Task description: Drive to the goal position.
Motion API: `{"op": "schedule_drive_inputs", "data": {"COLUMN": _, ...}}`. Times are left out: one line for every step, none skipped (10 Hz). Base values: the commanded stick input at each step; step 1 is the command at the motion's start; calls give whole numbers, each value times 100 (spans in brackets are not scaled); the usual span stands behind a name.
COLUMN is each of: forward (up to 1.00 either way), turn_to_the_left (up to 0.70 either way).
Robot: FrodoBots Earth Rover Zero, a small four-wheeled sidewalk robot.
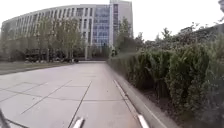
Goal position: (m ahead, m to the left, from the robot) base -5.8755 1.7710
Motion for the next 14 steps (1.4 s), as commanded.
{"op": "schedule_drive_inputs", "data": {"forward": 0, "turn_to_the_left": 0}}
{"op": "schedule_drive_inputs", "data": {"forward": 0, "turn_to_the_left": 0}}
{"op": "schedule_drive_inputs", "data": {"forward": 0, "turn_to_the_left": 0}}
{"op": "schedule_drive_inputs", "data": {"forward": 0, "turn_to_the_left": 0}}
{"op": "schedule_drive_inputs", "data": {"forward": 3, "turn_to_the_left": 0}}
{"op": "schedule_drive_inputs", "data": {"forward": 3, "turn_to_the_left": 0}}
{"op": "schedule_drive_inputs", "data": {"forward": 2, "turn_to_the_left": 0}}
{"op": "schedule_drive_inputs", "data": {"forward": 1, "turn_to_the_left": 0}}
{"op": "schedule_drive_inputs", "data": {"forward": 0, "turn_to_the_left": 0}}
{"op": "schedule_drive_inputs", "data": {"forward": 3, "turn_to_the_left": 0}}
{"op": "schedule_drive_inputs", "data": {"forward": 0, "turn_to_the_left": 0}}
{"op": "schedule_drive_inputs", "data": {"forward": 1, "turn_to_the_left": 0}}
{"op": "schedule_drive_inputs", "data": {"forward": 2, "turn_to_the_left": 0}}
{"op": "schedule_drive_inputs", "data": {"forward": 3, "turn_to_the_left": 0}}
